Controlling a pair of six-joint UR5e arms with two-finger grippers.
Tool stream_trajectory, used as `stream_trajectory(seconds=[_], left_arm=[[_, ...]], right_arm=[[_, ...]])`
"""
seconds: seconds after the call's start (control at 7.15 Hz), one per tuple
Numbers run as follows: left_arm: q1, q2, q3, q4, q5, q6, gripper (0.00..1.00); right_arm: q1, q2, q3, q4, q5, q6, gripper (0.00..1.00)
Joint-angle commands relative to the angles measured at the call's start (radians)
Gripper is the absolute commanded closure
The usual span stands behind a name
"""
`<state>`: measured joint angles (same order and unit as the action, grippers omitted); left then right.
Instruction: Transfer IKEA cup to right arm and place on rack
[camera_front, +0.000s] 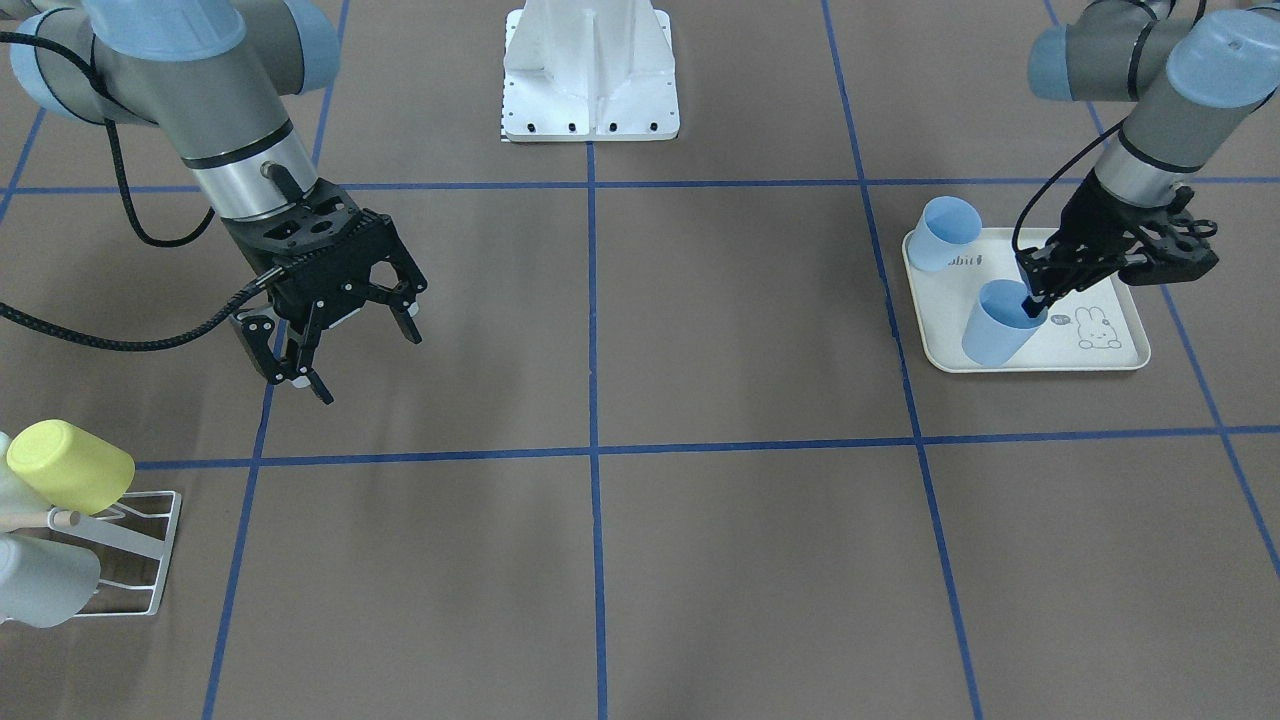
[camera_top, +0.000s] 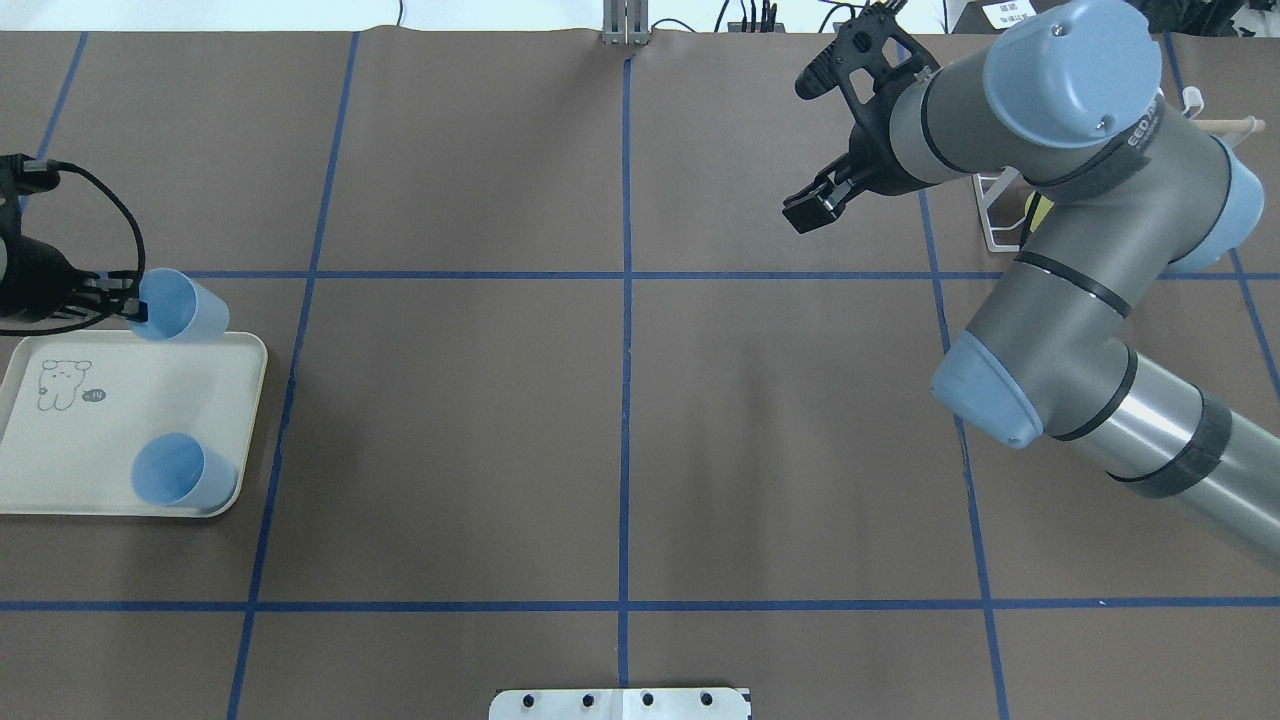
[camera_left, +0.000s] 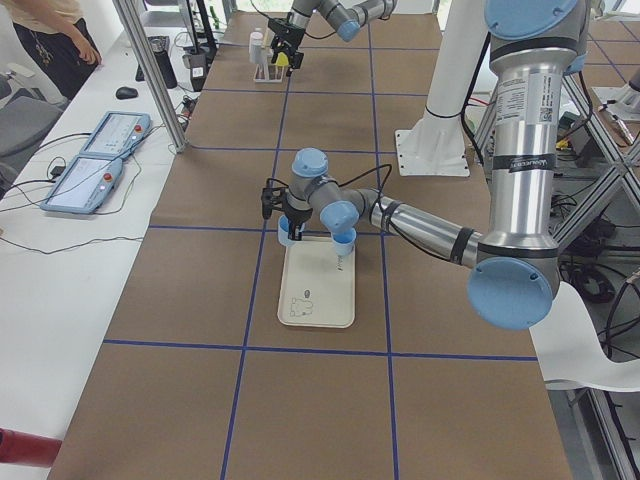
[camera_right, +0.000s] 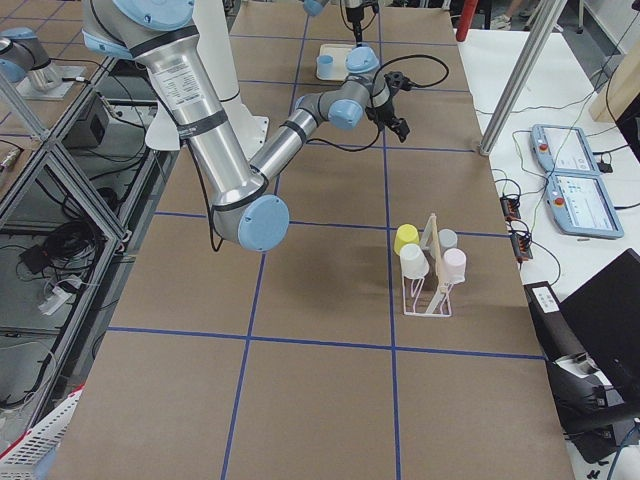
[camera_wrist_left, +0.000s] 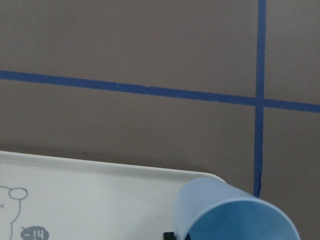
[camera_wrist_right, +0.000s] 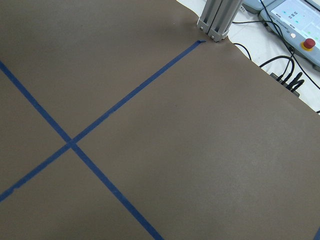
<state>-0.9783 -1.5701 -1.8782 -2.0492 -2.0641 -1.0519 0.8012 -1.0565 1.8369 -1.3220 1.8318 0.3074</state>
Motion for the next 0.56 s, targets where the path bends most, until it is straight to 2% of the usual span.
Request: stream_trajectory(seconds=[0.0,0.28,0.42], left_arm=[[-0.060,-0.112,-0.007,0.000,-0.113,-0.185,1.00],[-0.060,-0.227,-0.018,-0.012,-0.168,-0.397,1.00],[-0.060,-0.295,-0.021,-0.017,-0.204,-0.510,1.00]], right_arm=[[-0.028,0.042,-0.005,0.003,-0.002,-0.005,0.00],[-0.056,0.143,-0.019,0.001,-0.017,0.001,0.00],[-0.071,0.157,-0.022,0.003,-0.020,-0.002,0.01]])
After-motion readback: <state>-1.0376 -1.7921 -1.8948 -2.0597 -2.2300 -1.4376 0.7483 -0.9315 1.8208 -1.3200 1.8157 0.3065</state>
